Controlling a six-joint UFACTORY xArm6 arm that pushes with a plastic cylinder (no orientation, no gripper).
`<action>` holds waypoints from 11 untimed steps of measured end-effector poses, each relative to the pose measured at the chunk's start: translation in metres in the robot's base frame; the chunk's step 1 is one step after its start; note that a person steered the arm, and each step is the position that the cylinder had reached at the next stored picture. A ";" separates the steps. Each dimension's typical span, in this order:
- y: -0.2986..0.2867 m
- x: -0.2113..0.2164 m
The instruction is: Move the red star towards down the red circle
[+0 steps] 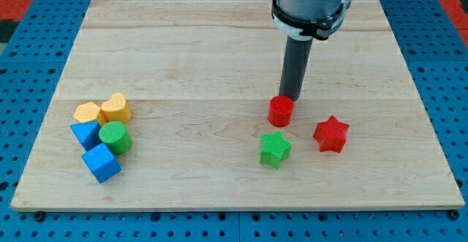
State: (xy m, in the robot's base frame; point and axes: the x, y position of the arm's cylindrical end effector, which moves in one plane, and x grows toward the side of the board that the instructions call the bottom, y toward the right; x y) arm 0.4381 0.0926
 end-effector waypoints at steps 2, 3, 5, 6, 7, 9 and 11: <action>0.164 0.052; 0.146 0.084; 0.060 0.084; 0.044 0.083; 0.015 0.083; 0.002 0.059; 0.035 0.036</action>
